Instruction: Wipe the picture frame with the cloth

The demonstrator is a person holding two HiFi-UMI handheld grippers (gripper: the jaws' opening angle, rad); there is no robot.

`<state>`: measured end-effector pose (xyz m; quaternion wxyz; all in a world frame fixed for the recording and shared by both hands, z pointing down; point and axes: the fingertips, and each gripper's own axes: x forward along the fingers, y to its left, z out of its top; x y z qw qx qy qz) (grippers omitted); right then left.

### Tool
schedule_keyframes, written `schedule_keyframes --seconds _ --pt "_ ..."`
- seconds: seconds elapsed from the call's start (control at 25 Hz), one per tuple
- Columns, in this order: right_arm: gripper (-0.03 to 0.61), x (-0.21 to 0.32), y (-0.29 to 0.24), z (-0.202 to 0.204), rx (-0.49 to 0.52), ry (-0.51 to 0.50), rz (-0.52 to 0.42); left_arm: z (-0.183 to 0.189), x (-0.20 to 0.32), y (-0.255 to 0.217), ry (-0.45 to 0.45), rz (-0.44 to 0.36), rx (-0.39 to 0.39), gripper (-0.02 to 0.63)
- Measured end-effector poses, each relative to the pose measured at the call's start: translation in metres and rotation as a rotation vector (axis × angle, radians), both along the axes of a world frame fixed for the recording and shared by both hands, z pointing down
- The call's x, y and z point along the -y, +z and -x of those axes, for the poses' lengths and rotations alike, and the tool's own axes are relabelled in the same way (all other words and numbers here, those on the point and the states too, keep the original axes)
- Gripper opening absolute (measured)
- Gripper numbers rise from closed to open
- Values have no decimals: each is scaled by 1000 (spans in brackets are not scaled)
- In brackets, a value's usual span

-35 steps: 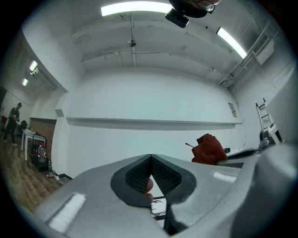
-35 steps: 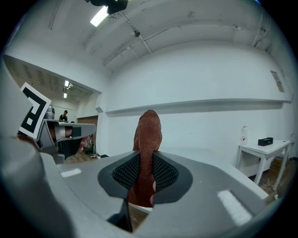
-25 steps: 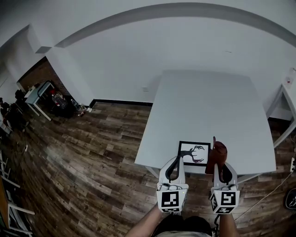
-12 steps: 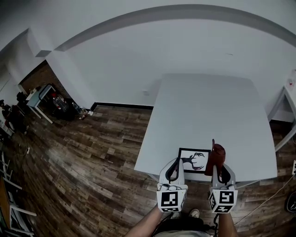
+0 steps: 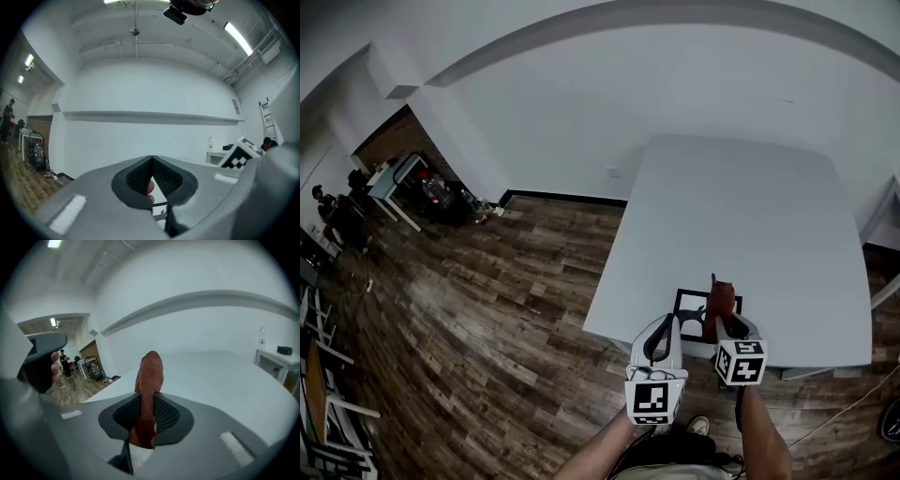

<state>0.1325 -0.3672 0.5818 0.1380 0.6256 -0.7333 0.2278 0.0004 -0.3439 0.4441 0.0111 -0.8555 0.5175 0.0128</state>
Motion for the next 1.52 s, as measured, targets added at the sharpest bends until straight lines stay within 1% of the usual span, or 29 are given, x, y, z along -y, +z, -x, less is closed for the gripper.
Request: schedule_keyframes --seconds 0.08,0.16,0.32,0.44,0.56,0.68,0.8,0.92,1.12,1.24,1.32,1.4,1.52 --pt "96 20 16 18 42 -20 75 4 -1 0 -7 -5 7 0" --pt "97 37 33 34 63 -37 155 9 -2 -1 -17 -8 4 0" --pt "97 59 63 57 71 -63 310 15 -4 -3 -34 -8 1 0" --pt "97 68 80 65 65 -67 384 19 -5 -3 -44 -7 4 0" --pt "97 73 90 65 67 -63 429 21 -3 0 -48 28 9 0" --pt "97 72 96 56 54 -56 453 20 -2 4 -47 31 4 0" --pt "97 66 99 35 34 -26 472 18 -3 5 -43 39 5 0" --pt "97 55 101 4 18 23 488 12 -2 6 -34 23 -8 0" --pt "97 35 104 -58 -1 122 507 -3 -2 10 -6 42 -21 0" --pt "97 26 105 -81 -3 163 516 -10 -1 11 4 30 -30 0" --pt "97 23 104 -85 9 171 507 -12 -1 13 6 30 -30 0" --pt "97 24 94 -78 30 156 476 -9 0 13 3 29 -33 0" --pt "97 29 69 -45 81 89 418 2 4 10 -20 28 -35 0"
